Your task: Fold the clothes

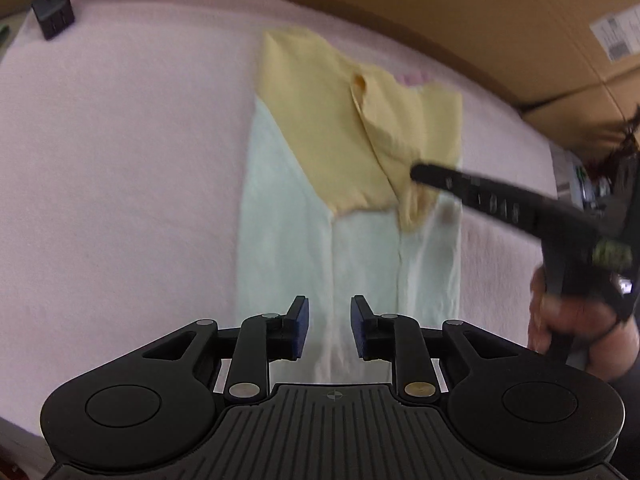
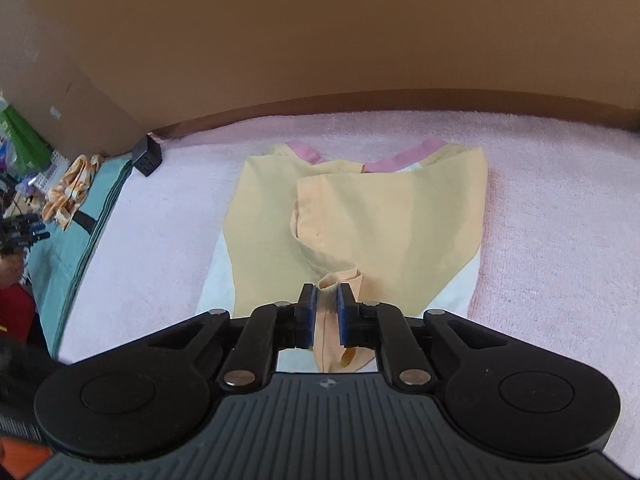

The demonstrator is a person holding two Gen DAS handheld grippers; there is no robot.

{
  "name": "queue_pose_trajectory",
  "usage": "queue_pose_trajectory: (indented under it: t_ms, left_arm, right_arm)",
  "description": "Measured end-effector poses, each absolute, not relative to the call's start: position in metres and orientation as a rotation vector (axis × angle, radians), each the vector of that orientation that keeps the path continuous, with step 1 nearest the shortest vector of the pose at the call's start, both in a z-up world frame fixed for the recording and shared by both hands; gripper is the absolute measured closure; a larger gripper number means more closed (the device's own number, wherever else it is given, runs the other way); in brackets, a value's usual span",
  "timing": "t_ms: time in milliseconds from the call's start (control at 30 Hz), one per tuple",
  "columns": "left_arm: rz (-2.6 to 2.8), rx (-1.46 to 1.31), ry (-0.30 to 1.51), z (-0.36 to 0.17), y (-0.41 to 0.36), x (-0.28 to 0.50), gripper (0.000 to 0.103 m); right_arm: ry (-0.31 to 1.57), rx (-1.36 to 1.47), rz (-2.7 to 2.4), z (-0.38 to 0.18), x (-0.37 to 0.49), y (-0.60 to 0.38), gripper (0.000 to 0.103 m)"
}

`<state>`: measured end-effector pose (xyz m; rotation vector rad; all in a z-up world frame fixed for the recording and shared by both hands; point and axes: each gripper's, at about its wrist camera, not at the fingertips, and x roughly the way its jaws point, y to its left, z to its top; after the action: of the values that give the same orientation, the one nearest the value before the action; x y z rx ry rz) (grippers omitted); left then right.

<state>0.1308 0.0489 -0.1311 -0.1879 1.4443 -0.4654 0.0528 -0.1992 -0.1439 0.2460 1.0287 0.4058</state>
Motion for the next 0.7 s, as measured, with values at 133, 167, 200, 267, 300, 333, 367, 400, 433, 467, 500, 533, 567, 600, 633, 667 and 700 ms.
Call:
queue_pose_trajectory:
  t_ms: [133, 167, 200, 267, 300, 333, 367, 400, 433, 467, 500, 533, 567, 600, 633, 667, 700]
  left_arm:
    - [-0.475, -0.179, 1.417, -0.121, 0.03, 0.175, 0.063]
    - [-0.48, -0.163, 1.411, -0.12, 0.021, 0.183, 0.063]
    - [-0.488, -0.146, 1.407, -0.12, 0.014, 0.19, 0.063]
    - [-0.514, -0.122, 1.412, -0.122, 0.0, 0.201, 0.061]
    - [-0.53, -0.11, 1.416, -0.124, -0.008, 0.205, 0.061]
    - [-0.546, -0.099, 1.42, -0.126, -0.017, 0.208, 0.061]
    - [-0.56, -0.091, 1.422, -0.128, -0.024, 0.211, 0.061]
    - [-0.573, -0.083, 1.424, -0.129, -0.03, 0.213, 0.061]
    - [-0.592, -0.082, 1.424, -0.132, -0.038, 0.215, 0.061]
    - [-0.613, -0.082, 1.424, -0.135, -0.045, 0.218, 0.061]
    - [-0.633, -0.089, 1.428, -0.139, -0.052, 0.22, 0.061]
    - [-0.653, -0.098, 1.433, -0.143, -0.058, 0.222, 0.06]
    - [-0.669, -0.103, 1.437, -0.148, -0.064, 0.225, 0.06]
    - [-0.679, -0.101, 1.439, -0.153, -0.069, 0.226, 0.06]
    - [-0.689, -0.097, 1.441, -0.158, -0.073, 0.228, 0.06]
    - [-0.694, -0.092, 1.445, -0.163, -0.077, 0.23, 0.06]
    - [-0.696, -0.089, 1.45, -0.169, -0.079, 0.232, 0.06]
  right_arm:
    - [0.946, 0.108, 0.47, -0.142, 0.039, -0.178, 0.09]
    - [0.934, 0.074, 0.493, -0.142, 0.036, -0.171, 0.09]
    - [0.925, 0.039, 0.514, -0.142, 0.034, -0.166, 0.09]
    - [0.932, -0.035, 0.546, -0.147, 0.032, -0.156, 0.087]
    - [0.936, -0.072, 0.562, -0.149, 0.031, -0.151, 0.087]
    - [0.939, -0.109, 0.578, -0.151, 0.031, -0.146, 0.086]
    - [0.942, -0.146, 0.594, -0.154, 0.03, -0.141, 0.085]
    - [0.944, -0.178, 0.608, -0.156, 0.029, -0.136, 0.084]
    - [0.947, -0.188, 0.616, -0.158, 0.029, -0.135, 0.082]
    - [0.951, -0.184, 0.622, -0.159, 0.03, -0.136, 0.082]
    - [0.955, -0.173, 0.627, -0.159, 0.032, -0.138, 0.081]
    - [0.955, -0.156, 0.631, -0.158, 0.033, -0.141, 0.08]
    - [0.952, -0.138, 0.633, -0.156, 0.033, -0.144, 0.08]
    - [0.95, -0.121, 0.637, -0.154, 0.032, -0.147, 0.079]
    - [0.948, -0.105, 0.641, -0.152, 0.03, -0.15, 0.077]
    - [0.95, -0.095, 0.648, -0.15, 0.029, -0.153, 0.074]
    - [0.951, -0.085, 0.654, -0.148, 0.028, -0.155, 0.074]
